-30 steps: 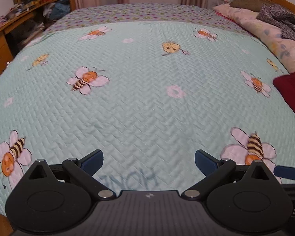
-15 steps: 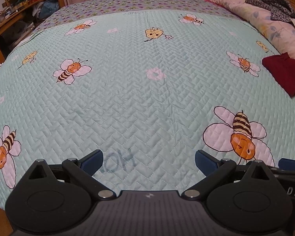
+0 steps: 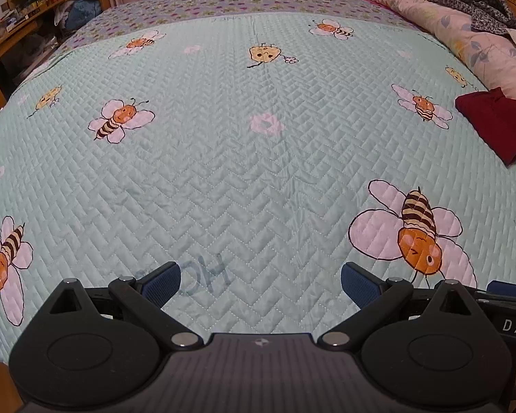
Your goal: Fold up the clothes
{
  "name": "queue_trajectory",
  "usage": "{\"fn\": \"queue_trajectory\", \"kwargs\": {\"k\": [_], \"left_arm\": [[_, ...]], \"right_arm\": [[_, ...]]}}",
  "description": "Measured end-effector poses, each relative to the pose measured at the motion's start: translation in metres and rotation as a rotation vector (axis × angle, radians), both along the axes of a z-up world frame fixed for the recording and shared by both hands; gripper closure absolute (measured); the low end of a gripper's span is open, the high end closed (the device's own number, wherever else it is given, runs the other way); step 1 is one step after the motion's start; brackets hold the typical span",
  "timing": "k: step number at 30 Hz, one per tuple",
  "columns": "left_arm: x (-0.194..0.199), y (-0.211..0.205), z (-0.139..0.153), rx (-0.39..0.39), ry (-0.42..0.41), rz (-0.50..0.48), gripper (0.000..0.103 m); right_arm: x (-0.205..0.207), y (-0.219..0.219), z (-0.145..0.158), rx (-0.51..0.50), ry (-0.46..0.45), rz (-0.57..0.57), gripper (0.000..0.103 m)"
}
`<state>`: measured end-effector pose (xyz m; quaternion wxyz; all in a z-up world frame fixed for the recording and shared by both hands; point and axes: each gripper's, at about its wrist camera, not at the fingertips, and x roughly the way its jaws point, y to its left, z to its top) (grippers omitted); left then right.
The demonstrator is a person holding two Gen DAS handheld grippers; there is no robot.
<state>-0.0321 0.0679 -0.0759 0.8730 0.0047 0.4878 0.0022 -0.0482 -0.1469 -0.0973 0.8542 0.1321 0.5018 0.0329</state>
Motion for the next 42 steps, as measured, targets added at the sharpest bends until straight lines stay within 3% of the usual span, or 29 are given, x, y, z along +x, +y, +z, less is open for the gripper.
{"fn": "queue_trajectory", "kwargs": {"k": [31, 42], "left_arm": [[0.007, 0.001, -0.007, 0.008, 0.048, 0.007, 0.001], [0.008, -0.002, -0.011, 0.059, 0.053, 0.002, 0.001]], "right_arm": [[0.01, 0.01, -0.008, -0.04, 0.032, 0.033, 0.012], [0.008, 0.01, -0.006, -0.047, 0.019, 0.021, 0.012]]}}
